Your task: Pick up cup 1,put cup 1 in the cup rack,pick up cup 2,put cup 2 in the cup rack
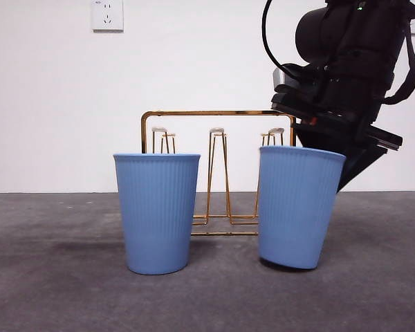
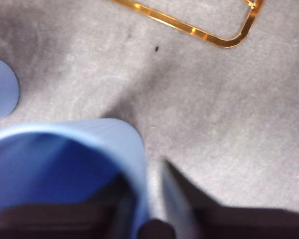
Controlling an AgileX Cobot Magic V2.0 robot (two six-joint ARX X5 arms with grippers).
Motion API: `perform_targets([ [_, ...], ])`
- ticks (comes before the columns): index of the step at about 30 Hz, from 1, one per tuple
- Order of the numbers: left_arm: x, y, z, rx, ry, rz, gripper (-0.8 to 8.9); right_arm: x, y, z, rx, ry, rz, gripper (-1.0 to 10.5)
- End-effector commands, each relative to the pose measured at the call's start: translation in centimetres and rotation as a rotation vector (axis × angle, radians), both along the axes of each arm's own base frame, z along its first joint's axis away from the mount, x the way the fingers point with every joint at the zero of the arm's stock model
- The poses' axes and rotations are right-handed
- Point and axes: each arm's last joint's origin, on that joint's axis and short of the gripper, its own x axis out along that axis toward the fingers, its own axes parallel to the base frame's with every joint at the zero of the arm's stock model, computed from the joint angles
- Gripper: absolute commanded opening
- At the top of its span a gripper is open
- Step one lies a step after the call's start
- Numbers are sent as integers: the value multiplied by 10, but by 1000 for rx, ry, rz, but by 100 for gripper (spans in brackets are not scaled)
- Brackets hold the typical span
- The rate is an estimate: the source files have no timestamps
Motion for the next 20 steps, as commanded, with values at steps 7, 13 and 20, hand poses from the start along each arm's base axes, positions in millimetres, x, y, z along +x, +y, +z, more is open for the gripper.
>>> perform_targets([
  [7, 2, -6, 12, -90, -38, -111, 629, -10, -4, 28, 41, -92, 16, -12],
  [13, 8, -9, 36, -199, -121, -144, 629, -44, -21, 93, 164, -298, 8, -12],
  [20, 11, -15, 70, -385, -230, -163, 629, -104, -44, 192, 467, -598, 62, -12],
])
